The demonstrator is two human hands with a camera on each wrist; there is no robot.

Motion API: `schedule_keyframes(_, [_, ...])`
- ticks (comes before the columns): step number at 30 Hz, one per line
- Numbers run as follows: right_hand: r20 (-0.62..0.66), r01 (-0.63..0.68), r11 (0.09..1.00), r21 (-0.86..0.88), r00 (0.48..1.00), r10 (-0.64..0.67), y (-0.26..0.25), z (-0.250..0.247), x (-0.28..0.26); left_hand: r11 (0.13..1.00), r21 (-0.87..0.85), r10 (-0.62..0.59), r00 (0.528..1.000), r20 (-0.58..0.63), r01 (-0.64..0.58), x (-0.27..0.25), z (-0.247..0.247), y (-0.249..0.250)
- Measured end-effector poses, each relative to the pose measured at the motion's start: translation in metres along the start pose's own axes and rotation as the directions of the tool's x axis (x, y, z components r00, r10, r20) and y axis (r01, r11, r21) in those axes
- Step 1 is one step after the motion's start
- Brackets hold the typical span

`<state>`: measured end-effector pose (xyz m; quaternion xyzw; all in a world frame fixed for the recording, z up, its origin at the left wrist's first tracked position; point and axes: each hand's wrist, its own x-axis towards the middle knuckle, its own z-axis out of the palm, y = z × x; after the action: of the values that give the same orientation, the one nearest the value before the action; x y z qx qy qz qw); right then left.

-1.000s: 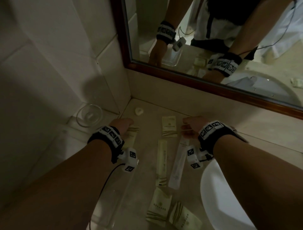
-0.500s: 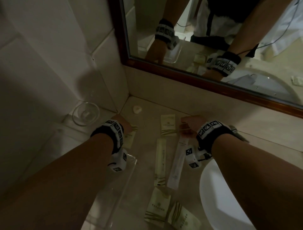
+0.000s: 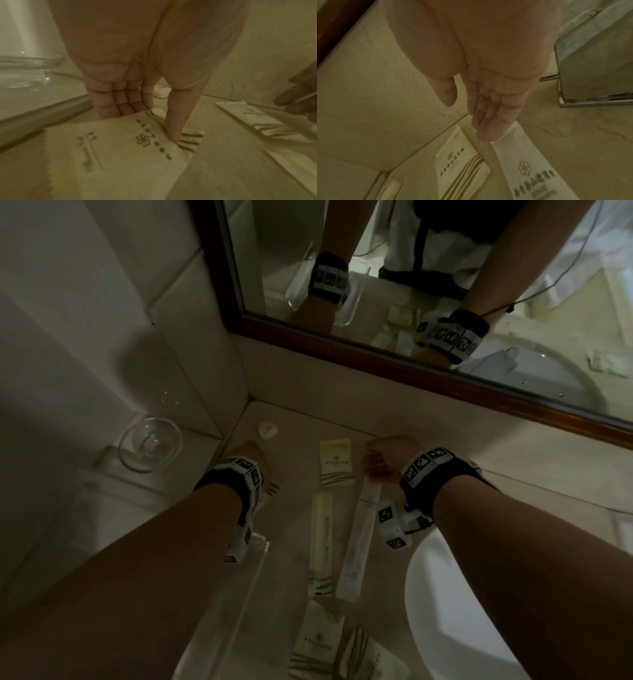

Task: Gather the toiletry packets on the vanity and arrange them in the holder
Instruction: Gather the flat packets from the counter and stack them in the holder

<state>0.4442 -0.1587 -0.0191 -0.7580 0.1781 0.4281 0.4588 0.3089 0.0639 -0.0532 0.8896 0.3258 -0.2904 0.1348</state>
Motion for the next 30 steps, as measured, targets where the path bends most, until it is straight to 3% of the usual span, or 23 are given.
schedule_keyframes(3, [-0.006, -0.016, 1.000, 0.009, 1.000, 0.016, -0.002, -0.001, 0.005, 0.993, 0.071, 0.091, 0.991, 0.098, -0.098, 0.005, -0.002, -0.002])
schedule_keyframes(5, [-0.009, -0.027, 1.000, 0.014, 1.000, 0.027, -0.002, -0.002, 0.008, 0.988, 0.117, 0.091, 0.989, 0.121, -0.105, 0.013, 0.000, -0.005])
schedule_keyframes(12, [0.003, -0.045, 0.996, 0.083, 0.999, 0.044, -0.002, -0.008, 0.016, 0.998, 0.015, 0.054, 0.978, 0.200, -0.058, 0.027, 0.011, -0.014])
schedule_keyframes(15, [-0.011, -0.032, 0.995, 0.095, 0.999, 0.033, -0.007, -0.012, 0.015, 0.992, -0.096, 0.095, 0.991, 0.093, -0.086, 0.013, -0.003, -0.005])
schedule_keyframes(17, [-0.009, -0.015, 0.996, 0.090, 1.000, 0.016, -0.009, -0.013, 0.015, 0.957, -0.269, 0.126, 0.992, 0.033, -0.112, 0.007, -0.015, 0.000])
schedule_keyframes(19, [0.005, -0.020, 0.997, 0.073, 1.000, 0.020, -0.010, -0.010, 0.015, 0.857, -0.506, 0.119, 0.993, 0.013, -0.096, 0.001, -0.028, 0.000])
schedule_keyframes(21, [0.021, -0.018, 0.998, 0.066, 1.000, 0.016, -0.010, -0.004, 0.014, 0.705, -0.704, 0.078, 0.996, -0.045, -0.087, -0.004, -0.035, -0.001])
schedule_keyframes(25, [0.051, -0.016, 0.997, 0.071, 0.999, 0.012, -0.012, 0.011, 0.013, 0.487, -0.872, 0.008, 0.999, -0.050, -0.048, -0.018, -0.034, -0.001])
schedule_keyframes(29, [0.074, 0.011, 1.000, 0.029, 0.997, -0.013, -0.016, 0.023, 0.012, 0.157, -0.985, 0.016, 0.997, 0.081, 0.078, -0.025, -0.024, -0.004])
schedule_keyframes(30, [0.058, 0.024, 1.000, 0.009, 0.998, -0.025, -0.017, 0.025, 0.011, 0.110, -0.988, 0.012, 0.994, 0.108, 0.106, -0.023, -0.021, -0.007])
